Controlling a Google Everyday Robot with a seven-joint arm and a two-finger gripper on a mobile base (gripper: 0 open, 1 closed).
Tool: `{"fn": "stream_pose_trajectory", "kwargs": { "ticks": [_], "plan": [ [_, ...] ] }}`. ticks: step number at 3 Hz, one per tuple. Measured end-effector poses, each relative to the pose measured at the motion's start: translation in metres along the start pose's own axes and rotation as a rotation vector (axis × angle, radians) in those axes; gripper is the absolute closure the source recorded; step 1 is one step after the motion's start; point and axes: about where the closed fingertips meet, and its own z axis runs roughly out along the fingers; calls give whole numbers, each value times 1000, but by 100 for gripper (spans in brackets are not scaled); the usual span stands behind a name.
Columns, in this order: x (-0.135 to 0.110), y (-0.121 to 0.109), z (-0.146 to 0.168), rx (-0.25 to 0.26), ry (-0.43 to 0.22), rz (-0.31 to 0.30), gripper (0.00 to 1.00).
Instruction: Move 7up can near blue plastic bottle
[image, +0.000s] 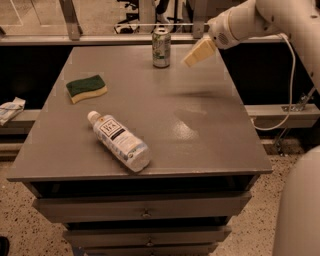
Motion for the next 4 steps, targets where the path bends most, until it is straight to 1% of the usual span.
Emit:
{"fn": "stream_pose_trajectory", "kwargs": {
  "ticks": [2,3,4],
  "plan": [
    [-14,-23,71,-17,-152,190,0],
    [-27,-31,107,-16,-234,271,0],
    [-35,-25,132,-35,-270,312,1]
  ]
}}
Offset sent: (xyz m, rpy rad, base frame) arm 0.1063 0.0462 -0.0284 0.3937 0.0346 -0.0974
